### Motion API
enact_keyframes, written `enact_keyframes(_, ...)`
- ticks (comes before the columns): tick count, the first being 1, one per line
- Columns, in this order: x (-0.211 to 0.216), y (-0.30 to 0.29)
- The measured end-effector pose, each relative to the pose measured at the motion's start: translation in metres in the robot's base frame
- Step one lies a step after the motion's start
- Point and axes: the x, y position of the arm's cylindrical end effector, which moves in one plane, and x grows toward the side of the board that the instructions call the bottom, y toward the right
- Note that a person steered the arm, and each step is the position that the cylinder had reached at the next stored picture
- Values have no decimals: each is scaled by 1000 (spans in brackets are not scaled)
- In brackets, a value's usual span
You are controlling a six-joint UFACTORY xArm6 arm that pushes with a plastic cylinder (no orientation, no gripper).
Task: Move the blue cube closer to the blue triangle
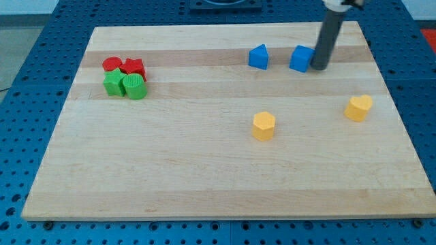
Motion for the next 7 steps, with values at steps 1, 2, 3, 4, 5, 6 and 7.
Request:
enact_keyframes(1, -5, -18)
enact_keyframes(2, -5, -20)
enact_keyframes(3, -5, 4)
enact_keyframes(4, -29, 26)
enact_keyframes(5, -47, 11)
enact_keyframes(6, -48, -10)
enact_keyframes(7, -48, -24)
